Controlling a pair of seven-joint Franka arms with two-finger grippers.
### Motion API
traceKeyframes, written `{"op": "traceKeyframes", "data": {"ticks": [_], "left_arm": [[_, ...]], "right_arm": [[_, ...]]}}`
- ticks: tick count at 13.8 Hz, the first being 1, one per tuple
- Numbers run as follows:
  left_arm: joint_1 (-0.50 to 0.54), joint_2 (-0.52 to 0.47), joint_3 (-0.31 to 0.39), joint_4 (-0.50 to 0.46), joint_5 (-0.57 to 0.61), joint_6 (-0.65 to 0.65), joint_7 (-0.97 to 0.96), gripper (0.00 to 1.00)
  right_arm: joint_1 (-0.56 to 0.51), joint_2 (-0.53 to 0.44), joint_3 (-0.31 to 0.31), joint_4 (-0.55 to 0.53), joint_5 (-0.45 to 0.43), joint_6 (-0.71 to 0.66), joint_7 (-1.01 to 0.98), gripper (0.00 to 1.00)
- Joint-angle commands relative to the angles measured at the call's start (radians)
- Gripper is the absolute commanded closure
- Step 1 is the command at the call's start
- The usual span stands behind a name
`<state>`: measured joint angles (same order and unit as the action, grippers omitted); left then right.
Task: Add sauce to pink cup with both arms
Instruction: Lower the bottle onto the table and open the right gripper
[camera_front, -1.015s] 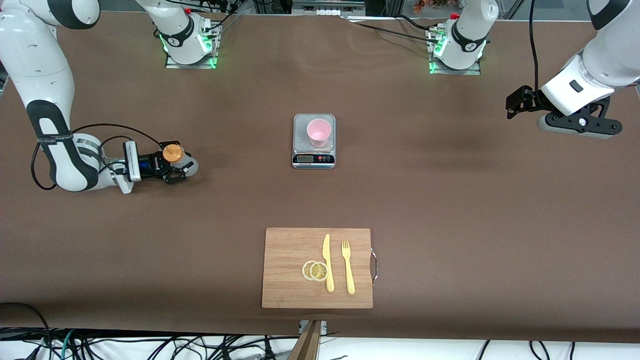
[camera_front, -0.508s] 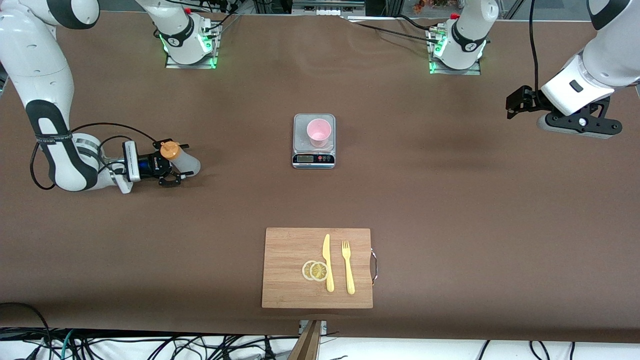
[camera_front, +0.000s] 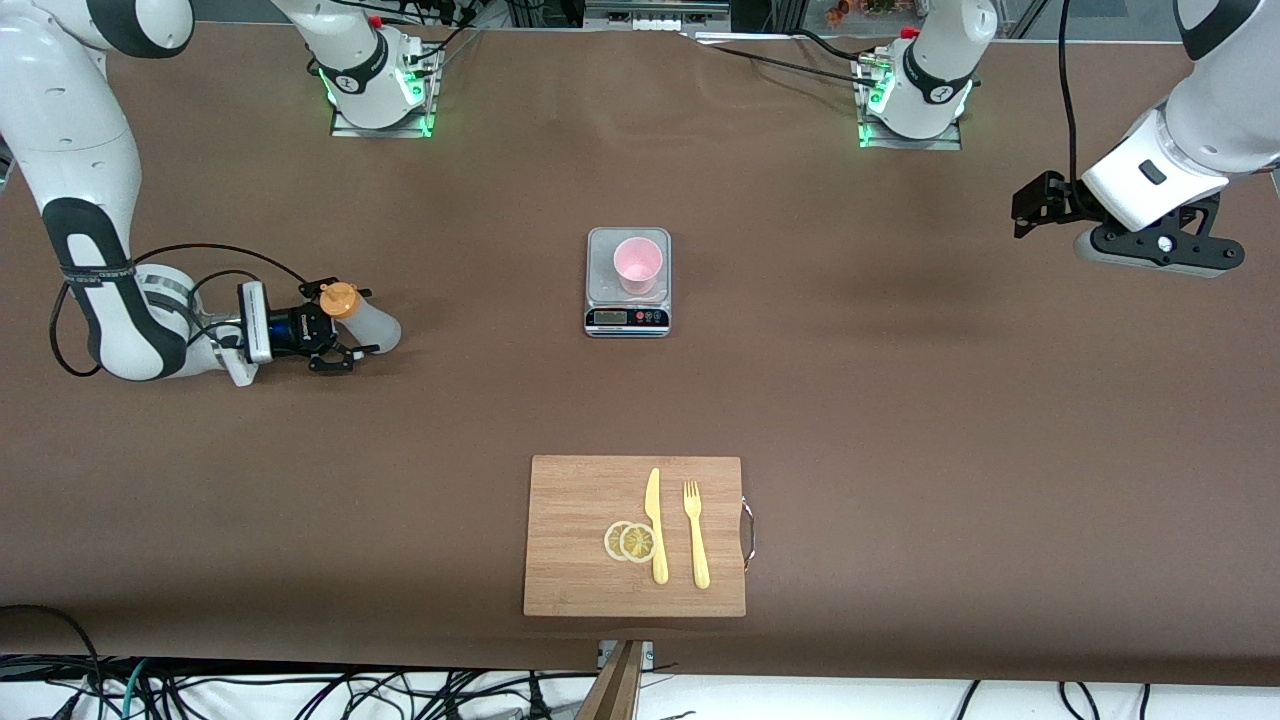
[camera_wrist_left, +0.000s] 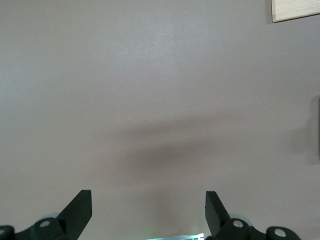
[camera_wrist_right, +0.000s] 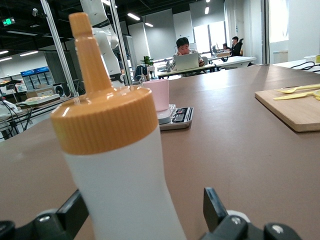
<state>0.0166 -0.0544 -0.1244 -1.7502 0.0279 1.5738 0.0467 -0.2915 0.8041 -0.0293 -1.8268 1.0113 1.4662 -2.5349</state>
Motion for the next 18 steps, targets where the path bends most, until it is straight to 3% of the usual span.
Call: {"op": "traceKeyframes", "data": {"ticks": [1,7,10,13,18], "left_arm": [[-0.001,0.016,0.002,0.034,-0.02,-0.023,0.024,0.0],[-0.001,0.016,0.002,0.034,-0.02,-0.023,0.022,0.0],[-0.003,0.016,0.002,0.034,-0.02,-0.024,0.022,0.0],[-0.003,0.014,0.002,0.034,-0.02,-0.029,0.022,0.0],[-0.003,0.014,0.002,0.034,-0.02,-0.029,0.022,0.0]], "right_arm": [[-0.043,0.004,0.011,0.001,-0.002,-0.004,-0.015,0.0],[-0.072,-0.005,-0.052,0.049,-0.06,-0.007,-0.002,0.0],[-0.084,-0.013,-0.093,0.137,-0.118,-0.032,0.045,0.0],[-0.083,-0.02,-0.119,0.253,-0.192,-0.09,0.186,0.0],[-0.022,-0.043,-0.116,0.42,-0.194,-0.09,0.561,0.0]]}}
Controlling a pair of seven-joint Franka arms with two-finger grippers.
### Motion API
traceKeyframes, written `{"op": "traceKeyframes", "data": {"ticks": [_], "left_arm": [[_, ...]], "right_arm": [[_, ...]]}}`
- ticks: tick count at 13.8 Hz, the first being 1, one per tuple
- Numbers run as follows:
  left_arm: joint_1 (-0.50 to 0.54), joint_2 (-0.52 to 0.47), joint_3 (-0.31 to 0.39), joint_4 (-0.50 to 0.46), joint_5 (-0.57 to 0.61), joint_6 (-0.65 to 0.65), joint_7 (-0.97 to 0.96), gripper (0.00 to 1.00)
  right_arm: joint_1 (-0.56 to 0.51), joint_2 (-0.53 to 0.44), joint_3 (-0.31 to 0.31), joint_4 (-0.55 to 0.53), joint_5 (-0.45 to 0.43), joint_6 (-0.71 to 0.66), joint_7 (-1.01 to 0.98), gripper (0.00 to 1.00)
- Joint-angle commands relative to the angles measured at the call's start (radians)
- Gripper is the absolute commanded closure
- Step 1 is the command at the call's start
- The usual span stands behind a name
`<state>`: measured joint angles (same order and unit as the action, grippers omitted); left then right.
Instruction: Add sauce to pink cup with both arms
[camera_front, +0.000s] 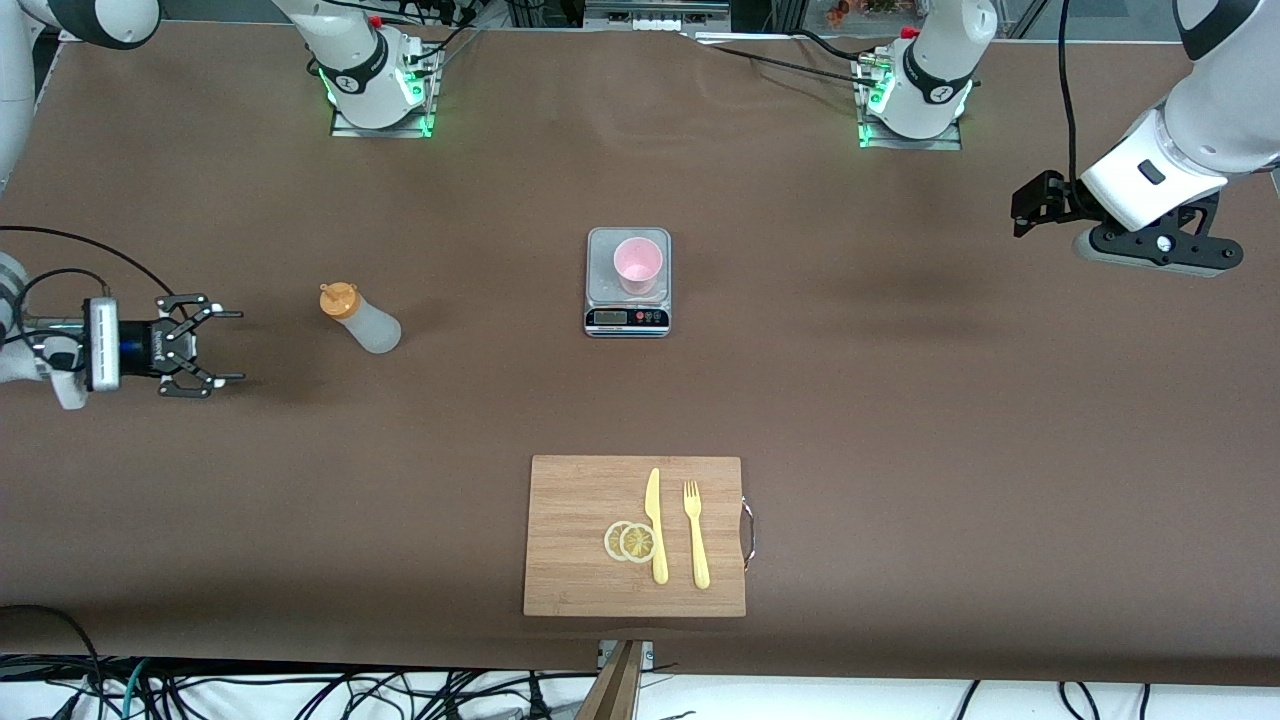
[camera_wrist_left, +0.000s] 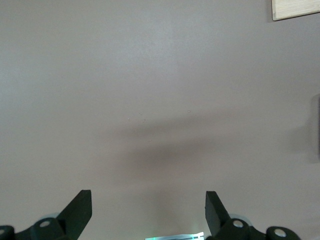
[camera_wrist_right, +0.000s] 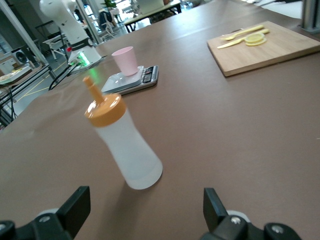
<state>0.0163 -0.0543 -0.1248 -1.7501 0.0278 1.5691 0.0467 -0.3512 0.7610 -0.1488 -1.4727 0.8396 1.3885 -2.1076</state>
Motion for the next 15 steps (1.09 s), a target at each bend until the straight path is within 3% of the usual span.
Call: {"op": "traceKeyframes", "data": {"ticks": [1,6,9,13,15], "left_arm": [[-0.001,0.016,-0.001,0.034,-0.02,-0.024,0.022,0.0],[-0.001,0.016,-0.004,0.034,-0.02,-0.026,0.022,0.0],[-0.001,0.016,-0.004,0.034,-0.02,-0.024,0.022,0.0],[-0.001,0.016,-0.004,0.034,-0.02,-0.026,0.022,0.0],[-0.001,0.014,-0.004,0.034,-0.02,-0.026,0.024,0.0]], "right_arm": [[0.075,-0.002,0.003,0.098,-0.022,-0.006,0.215,0.0],[0.247,-0.086,0.006,0.17,-0.083,0.107,0.645,0.0],[0.325,-0.184,0.008,0.163,-0.216,0.153,0.976,0.0],[0.356,-0.302,0.026,0.143,-0.33,0.146,1.327,0.0],[0.362,-0.369,0.066,0.123,-0.463,0.139,1.495,0.0]]}}
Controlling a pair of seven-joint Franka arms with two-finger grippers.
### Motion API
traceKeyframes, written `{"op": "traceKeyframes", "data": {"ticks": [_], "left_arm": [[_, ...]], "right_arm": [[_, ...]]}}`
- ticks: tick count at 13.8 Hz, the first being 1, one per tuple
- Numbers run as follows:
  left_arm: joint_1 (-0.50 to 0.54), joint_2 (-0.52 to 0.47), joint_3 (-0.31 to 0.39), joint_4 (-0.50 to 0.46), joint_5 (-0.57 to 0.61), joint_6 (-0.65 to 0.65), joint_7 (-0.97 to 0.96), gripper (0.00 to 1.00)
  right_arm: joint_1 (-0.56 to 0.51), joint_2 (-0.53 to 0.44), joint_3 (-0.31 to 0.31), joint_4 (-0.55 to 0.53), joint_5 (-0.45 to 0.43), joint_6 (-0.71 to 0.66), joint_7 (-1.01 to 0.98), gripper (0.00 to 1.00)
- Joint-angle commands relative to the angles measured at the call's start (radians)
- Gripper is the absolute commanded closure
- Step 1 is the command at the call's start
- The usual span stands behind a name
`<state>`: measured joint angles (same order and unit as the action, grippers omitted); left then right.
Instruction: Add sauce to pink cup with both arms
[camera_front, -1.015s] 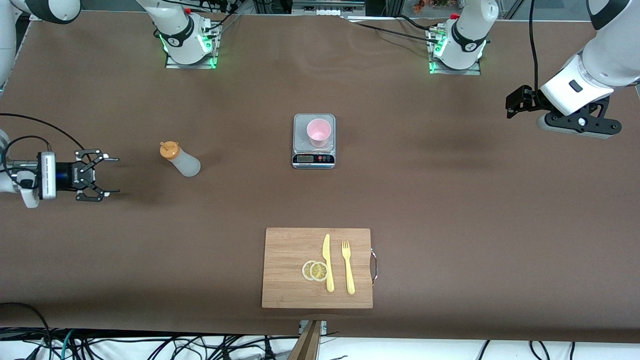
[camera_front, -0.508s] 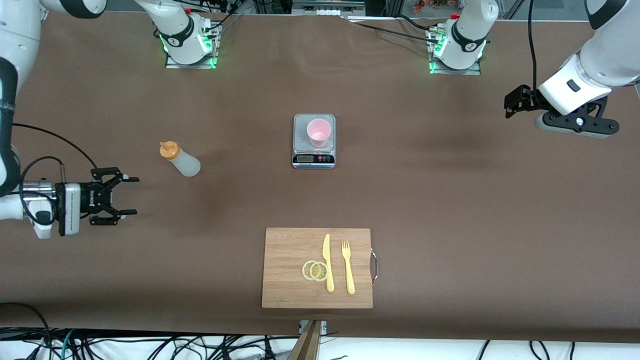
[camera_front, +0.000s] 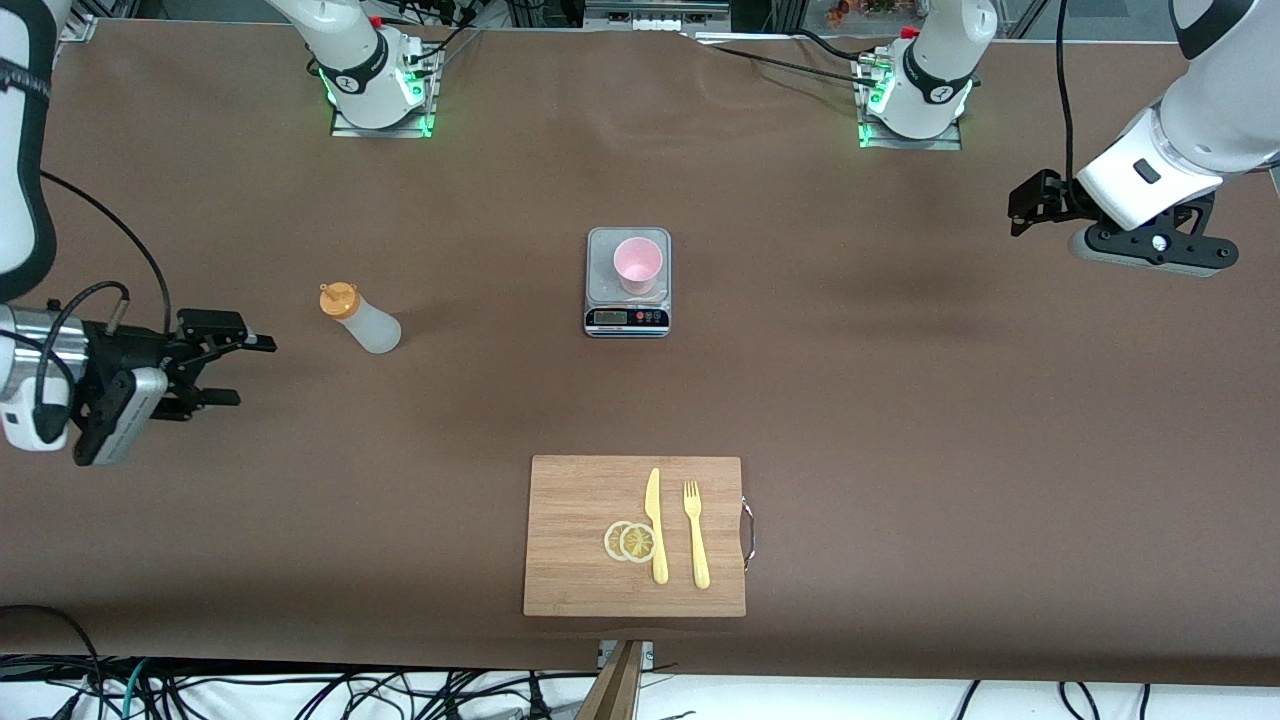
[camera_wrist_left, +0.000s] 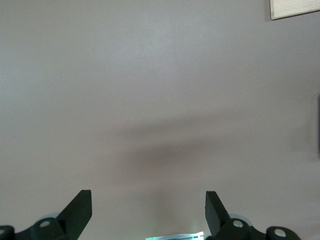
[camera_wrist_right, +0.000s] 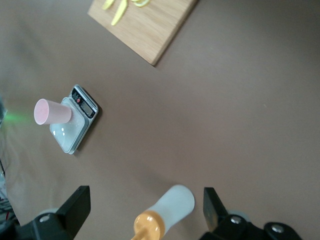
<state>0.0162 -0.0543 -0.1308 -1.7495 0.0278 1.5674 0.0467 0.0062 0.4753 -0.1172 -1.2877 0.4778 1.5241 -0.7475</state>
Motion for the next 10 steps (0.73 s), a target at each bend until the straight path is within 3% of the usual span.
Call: {"op": "traceKeyframes", "data": {"ticks": [1,4,8,10], "left_arm": [[-0.001,0.016,0.002,0.033,-0.02,-0.024,0.025,0.0],[-0.001,0.014,0.002,0.033,-0.045,-0.026,0.021,0.0],[-0.001,0.014,-0.015,0.033,-0.049,-0.056,0.021,0.0],[0.001,0.011,-0.027,0.033,-0.049,-0.061,0.015,0.0]], "right_arm": [[0.006,-0.118,0.06,-0.082,-0.166,-0.001,0.201,0.0],[0.015,-0.196,0.102,-0.149,-0.383,-0.01,0.244,0.0],[0.018,-0.225,0.108,-0.163,-0.511,0.004,0.223,0.0],[0.02,-0.239,0.116,-0.163,-0.528,0.013,0.223,0.0]]}}
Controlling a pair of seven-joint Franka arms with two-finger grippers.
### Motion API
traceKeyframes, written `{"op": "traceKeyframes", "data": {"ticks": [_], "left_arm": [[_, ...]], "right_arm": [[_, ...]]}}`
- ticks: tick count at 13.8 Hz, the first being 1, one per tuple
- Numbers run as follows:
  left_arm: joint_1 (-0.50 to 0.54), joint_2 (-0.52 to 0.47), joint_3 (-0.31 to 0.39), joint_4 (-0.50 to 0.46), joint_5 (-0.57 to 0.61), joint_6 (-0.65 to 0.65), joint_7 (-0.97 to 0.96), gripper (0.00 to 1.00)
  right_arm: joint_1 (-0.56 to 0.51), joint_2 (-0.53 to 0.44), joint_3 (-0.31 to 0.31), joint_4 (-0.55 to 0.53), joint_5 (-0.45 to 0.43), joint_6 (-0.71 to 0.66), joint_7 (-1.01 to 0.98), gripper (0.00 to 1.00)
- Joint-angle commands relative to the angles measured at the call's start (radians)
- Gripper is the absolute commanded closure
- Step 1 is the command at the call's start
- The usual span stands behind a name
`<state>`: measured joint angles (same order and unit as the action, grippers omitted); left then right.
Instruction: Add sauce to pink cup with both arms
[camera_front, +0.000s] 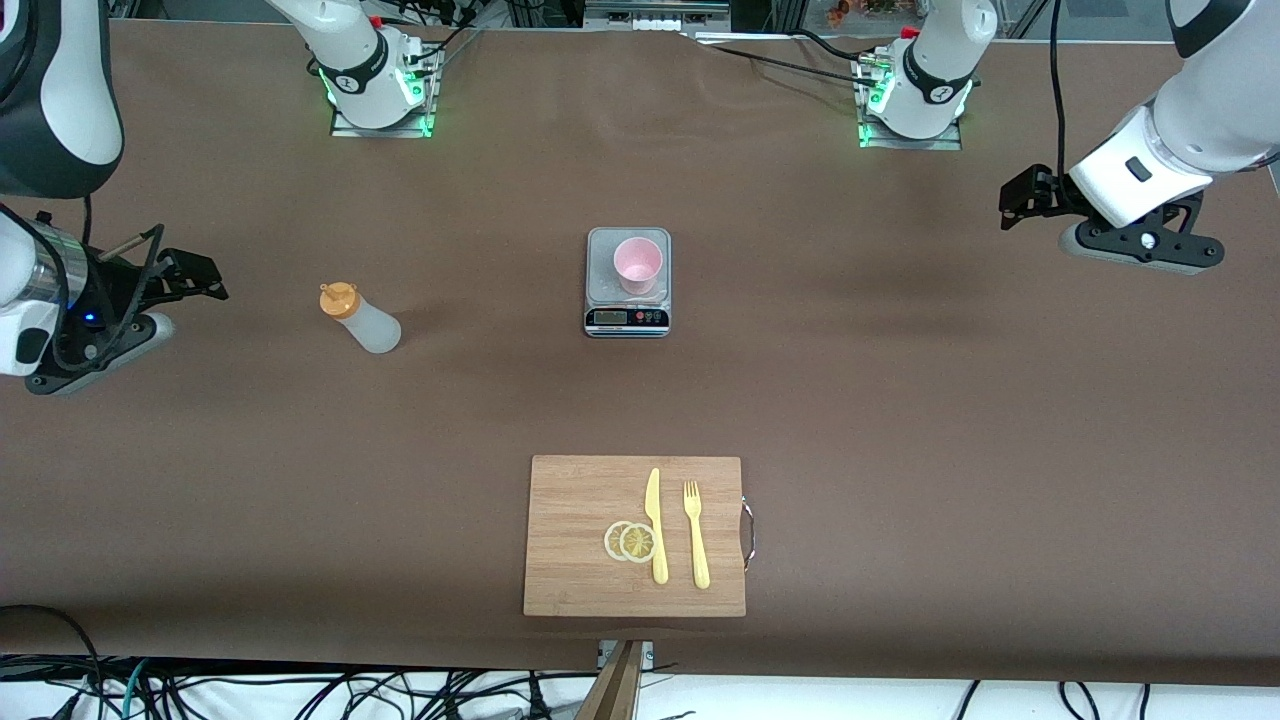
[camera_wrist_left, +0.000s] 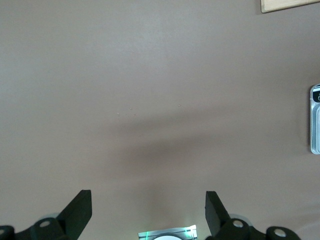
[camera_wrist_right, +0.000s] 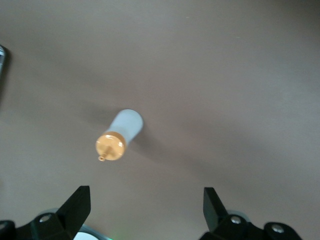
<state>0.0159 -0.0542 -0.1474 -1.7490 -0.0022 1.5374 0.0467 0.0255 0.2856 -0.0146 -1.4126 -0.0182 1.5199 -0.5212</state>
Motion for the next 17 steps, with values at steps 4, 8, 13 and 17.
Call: {"op": "traceKeyframes", "data": {"ticks": [4,8,13,17], "left_arm": [[0.001,0.013,-0.011,0.032,-0.018,-0.031,0.012,0.0],[0.002,0.013,-0.009,0.032,-0.019,-0.031,0.012,0.0],[0.01,0.013,-0.008,0.032,-0.018,-0.03,0.019,0.0],[0.01,0.013,-0.008,0.032,-0.018,-0.03,0.012,0.0]], "right_arm": [[-0.042,-0.134,0.012,-0.039,-0.046,0.028,0.01,0.0],[-0.058,-0.163,0.007,-0.042,-0.06,0.037,0.01,0.0],[-0.05,-0.214,0.008,-0.098,-0.045,-0.009,0.344,0.0],[-0.044,-0.212,0.01,-0.1,0.006,-0.046,0.464,0.0]]}}
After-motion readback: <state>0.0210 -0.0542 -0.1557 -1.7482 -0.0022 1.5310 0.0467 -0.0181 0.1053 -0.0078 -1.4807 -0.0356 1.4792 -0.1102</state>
